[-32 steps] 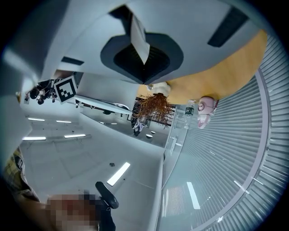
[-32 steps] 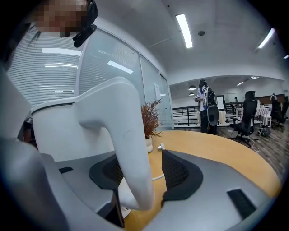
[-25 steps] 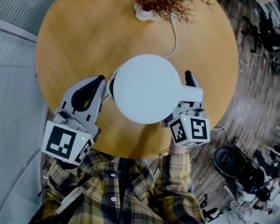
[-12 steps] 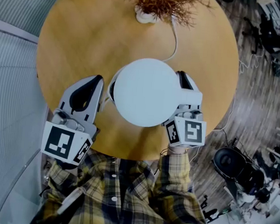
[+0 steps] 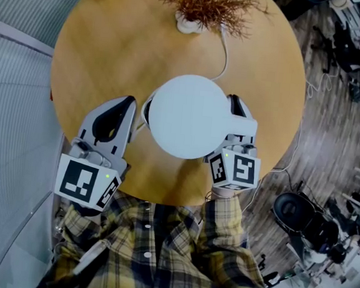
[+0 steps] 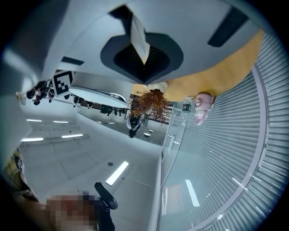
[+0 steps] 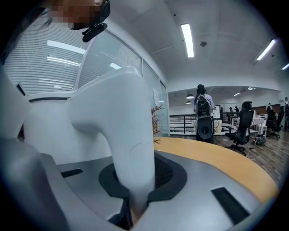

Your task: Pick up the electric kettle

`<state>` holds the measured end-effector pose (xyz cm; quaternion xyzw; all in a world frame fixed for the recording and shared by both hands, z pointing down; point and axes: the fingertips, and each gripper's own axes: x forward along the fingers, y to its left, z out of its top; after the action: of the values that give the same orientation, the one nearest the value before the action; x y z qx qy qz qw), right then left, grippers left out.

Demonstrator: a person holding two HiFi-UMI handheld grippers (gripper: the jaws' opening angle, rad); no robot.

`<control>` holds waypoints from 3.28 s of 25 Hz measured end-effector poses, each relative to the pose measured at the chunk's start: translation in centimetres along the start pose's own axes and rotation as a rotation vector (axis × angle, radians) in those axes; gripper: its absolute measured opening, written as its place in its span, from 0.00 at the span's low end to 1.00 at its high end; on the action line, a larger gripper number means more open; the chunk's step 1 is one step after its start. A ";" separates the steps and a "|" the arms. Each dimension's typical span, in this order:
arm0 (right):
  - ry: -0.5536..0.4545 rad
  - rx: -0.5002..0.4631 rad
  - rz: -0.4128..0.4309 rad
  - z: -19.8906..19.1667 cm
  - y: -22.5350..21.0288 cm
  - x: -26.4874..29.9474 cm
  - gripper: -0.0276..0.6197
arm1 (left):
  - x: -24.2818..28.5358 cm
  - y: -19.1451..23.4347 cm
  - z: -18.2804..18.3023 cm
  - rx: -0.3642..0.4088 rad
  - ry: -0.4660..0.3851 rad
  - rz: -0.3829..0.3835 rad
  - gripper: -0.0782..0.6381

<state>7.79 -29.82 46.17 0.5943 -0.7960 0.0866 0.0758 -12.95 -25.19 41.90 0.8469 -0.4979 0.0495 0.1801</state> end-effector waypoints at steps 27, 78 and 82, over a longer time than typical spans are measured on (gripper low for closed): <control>-0.021 0.030 -0.071 3.1 -1.1 -2.7 0.13 | -3.5 -2.4 3.8 0.032 -0.054 0.034 0.11; -0.035 0.076 -0.113 12.8 -10.2 -18.7 0.14 | -3.1 -19.3 10.1 0.170 -0.095 -0.187 0.11; -0.032 0.075 -0.108 12.7 -10.0 -18.7 0.14 | -3.4 -19.3 9.8 0.169 -0.103 -0.188 0.11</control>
<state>22.47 -18.06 30.06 0.6399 -0.7602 0.1028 0.0453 1.01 -17.36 27.00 0.9034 -0.4188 0.0305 0.0863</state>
